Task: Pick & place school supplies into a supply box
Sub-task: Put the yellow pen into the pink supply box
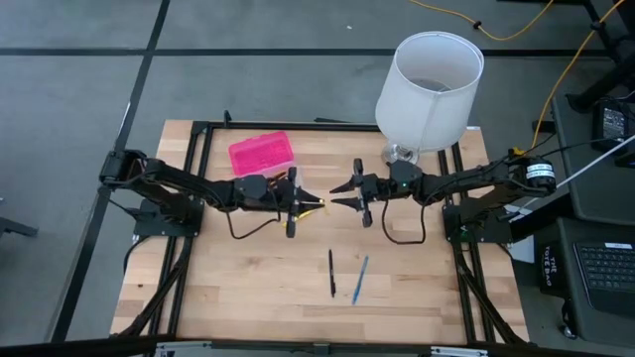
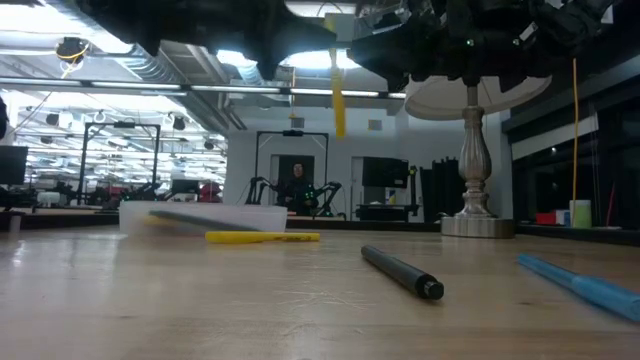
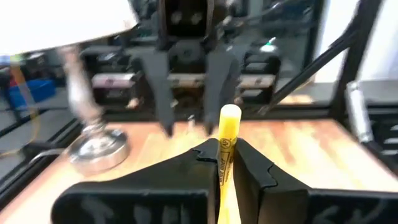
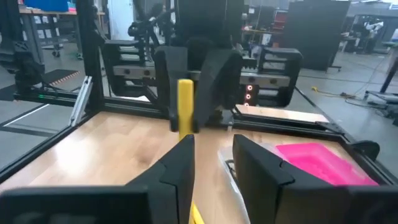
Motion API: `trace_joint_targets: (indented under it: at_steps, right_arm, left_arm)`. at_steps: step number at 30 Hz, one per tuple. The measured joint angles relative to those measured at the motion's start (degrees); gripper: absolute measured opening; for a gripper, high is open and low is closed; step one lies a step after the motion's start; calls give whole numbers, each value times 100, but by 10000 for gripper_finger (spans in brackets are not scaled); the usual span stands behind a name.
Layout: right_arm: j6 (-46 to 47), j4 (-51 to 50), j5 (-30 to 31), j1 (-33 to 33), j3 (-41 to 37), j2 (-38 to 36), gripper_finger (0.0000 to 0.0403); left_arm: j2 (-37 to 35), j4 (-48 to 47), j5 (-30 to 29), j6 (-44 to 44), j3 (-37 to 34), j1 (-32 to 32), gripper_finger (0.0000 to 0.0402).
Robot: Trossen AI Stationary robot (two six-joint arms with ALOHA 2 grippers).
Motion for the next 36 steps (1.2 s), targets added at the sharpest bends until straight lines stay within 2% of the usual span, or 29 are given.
trace_joint_targets:
  at_steps: [3,6,8,11,20,29,36]
  right_arm:
    - [6,-33,170,-90,0,2,114]
    - [26,-156,370,-182,-1,2,113]
    - [48,-150,373,-225,-2,2,112]
    - [36,-145,368,-229,-2,2,112]
    - [-32,-107,362,-228,-2,2,105]
    - [-195,-126,342,-227,-2,7,8]
    - [-290,-124,340,-227,-2,9,23]
  left_arm:
    - [-180,-417,-381,57,-2,-115,12]
    - [-426,-1107,-1005,80,-2,-224,12]
    - [-586,-1667,-1465,-80,-2,-254,12]
    - [-794,-2300,-1817,-372,-2,-259,12]
    - [-1218,-3292,-2325,-518,-2,-259,12]
    - [-1461,-4396,-2744,-901,-2,-29,12]
    - [-1461,-5044,-2976,-878,0,165,12]
